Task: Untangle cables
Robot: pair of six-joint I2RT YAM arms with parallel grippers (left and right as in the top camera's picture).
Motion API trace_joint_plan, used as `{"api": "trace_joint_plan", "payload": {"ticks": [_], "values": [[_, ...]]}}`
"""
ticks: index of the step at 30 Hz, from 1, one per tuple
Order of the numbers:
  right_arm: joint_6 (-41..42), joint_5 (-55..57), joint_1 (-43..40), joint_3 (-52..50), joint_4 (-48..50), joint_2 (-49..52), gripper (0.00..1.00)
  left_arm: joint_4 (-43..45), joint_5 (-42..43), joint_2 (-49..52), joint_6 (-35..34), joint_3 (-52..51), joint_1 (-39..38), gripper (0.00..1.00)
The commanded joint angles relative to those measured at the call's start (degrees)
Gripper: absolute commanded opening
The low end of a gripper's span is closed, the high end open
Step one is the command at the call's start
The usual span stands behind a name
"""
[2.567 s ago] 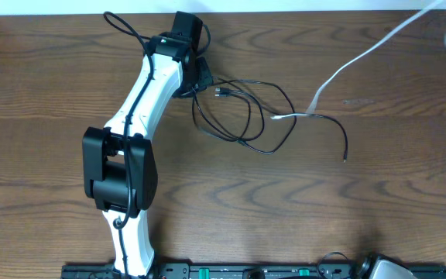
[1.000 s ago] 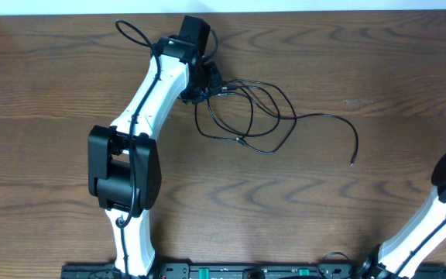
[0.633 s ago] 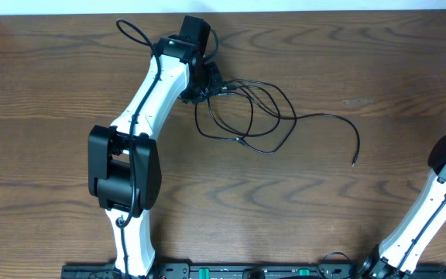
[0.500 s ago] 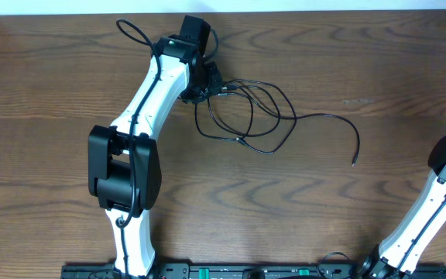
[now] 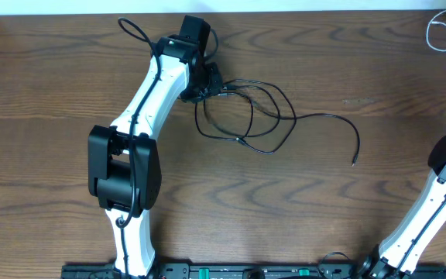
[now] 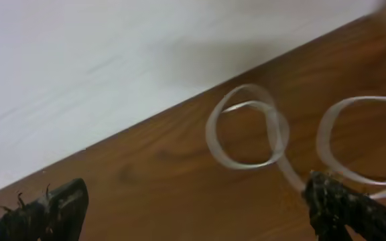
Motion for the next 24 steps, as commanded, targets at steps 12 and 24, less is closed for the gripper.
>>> {"api": "trace_joint_plan", "payload": {"ticks": [12, 24], "values": [[-6.2, -35.4, 6.5, -0.1, -17.5, -5.1, 0.99, -0.3, 5.0, -11.7, 11.9, 3.7, 0.7, 0.37], [-31.7, -18.0, 27.5, -0.6, -34.7, -5.1, 0.99, -3.1, 5.2, -11.6, 1.0, 3.5, 9.8, 0.41]]}}
